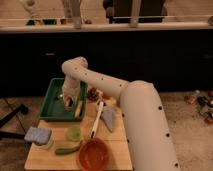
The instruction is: Place eraser in tray
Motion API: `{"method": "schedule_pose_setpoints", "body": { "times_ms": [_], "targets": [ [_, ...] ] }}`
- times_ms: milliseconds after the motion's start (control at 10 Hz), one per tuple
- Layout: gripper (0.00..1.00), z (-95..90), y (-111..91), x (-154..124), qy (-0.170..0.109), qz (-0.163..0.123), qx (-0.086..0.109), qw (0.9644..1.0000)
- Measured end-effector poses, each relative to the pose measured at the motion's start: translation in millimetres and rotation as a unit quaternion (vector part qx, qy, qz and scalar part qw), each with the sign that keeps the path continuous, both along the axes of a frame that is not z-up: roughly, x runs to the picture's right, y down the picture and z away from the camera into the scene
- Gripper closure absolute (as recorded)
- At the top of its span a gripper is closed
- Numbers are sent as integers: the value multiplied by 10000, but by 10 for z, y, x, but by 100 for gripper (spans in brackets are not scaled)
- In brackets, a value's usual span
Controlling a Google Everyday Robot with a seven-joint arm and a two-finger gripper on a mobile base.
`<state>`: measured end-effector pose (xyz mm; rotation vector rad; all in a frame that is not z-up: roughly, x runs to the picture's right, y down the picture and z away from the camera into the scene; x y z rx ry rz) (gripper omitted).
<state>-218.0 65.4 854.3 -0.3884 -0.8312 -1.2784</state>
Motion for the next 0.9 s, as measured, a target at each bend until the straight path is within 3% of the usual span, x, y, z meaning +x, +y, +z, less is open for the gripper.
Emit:
{"method": "schedule_pose_setpoints", "body": {
  "times_ms": [200, 900],
  "targets": [
    [99, 2, -2, -9, -6, 37, 22, 10000],
    [100, 87, -23, -88, 27, 359, 120, 9993]
  ]
}}
